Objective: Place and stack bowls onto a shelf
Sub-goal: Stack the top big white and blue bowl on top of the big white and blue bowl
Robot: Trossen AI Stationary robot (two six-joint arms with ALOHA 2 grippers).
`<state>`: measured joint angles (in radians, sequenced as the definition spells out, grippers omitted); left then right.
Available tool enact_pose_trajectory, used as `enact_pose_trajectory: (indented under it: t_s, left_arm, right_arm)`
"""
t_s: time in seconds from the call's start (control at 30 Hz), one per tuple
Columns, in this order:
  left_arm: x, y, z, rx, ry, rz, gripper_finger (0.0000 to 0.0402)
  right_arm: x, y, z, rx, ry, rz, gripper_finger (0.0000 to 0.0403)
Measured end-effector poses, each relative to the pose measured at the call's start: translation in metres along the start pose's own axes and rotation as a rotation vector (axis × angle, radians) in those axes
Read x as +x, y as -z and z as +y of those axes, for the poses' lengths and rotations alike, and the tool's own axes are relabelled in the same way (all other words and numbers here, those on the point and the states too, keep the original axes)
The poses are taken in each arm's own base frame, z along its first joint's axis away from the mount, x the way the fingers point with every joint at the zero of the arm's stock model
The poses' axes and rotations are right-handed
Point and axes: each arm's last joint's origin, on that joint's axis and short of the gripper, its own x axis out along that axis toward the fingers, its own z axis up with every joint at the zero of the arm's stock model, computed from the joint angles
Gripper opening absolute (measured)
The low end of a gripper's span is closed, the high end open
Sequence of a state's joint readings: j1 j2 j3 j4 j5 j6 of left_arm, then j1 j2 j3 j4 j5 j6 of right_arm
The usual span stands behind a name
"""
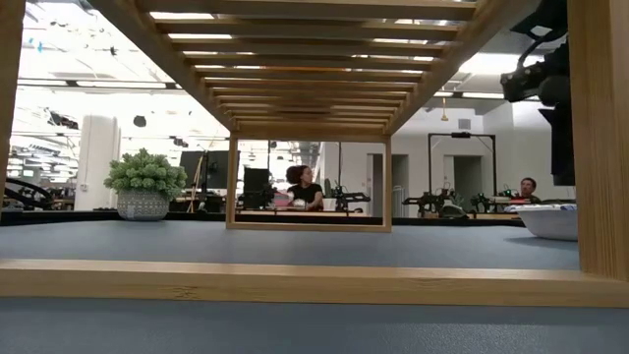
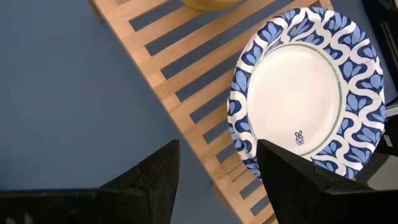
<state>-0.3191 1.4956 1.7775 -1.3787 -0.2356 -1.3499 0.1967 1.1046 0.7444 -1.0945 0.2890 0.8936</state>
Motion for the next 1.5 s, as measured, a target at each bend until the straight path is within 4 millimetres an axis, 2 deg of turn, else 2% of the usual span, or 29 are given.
enact_pose_trajectory:
  t_s: [0.47, 0.73, 1.03, 1.2, 1.5]
  left_arm:
    - [0.0, -0.001, -0.001, -0.004, 0.006, -0.014, 0.0197]
    - [0.0, -0.001, -0.001, -0.006, 0.005, -0.014, 0.0197]
    - [0.0, -0.001, -0.001, 0.002, 0.004, -0.016, 0.0197]
    - [0.0, -0.001, -0.001, 0.016, 0.005, -0.017, 0.0197]
    - [0.0, -0.001, -0.001, 0.019, 0.007, -0.017, 0.0197]
  right_arm:
    - [0.03, -0.002, 0.021, -0.127, 0.121, 0.104, 0.023]
    - [0.033, -0.003, 0.023, -0.127, 0.124, 0.108, 0.0228]
    - [0.037, -0.002, 0.024, -0.148, 0.151, 0.134, 0.0206]
    - [0.039, -0.002, 0.028, -0.201, 0.092, 0.17, 0.02]
    - [0.039, -0.001, 0.026, -0.208, 0.105, 0.188, 0.024]
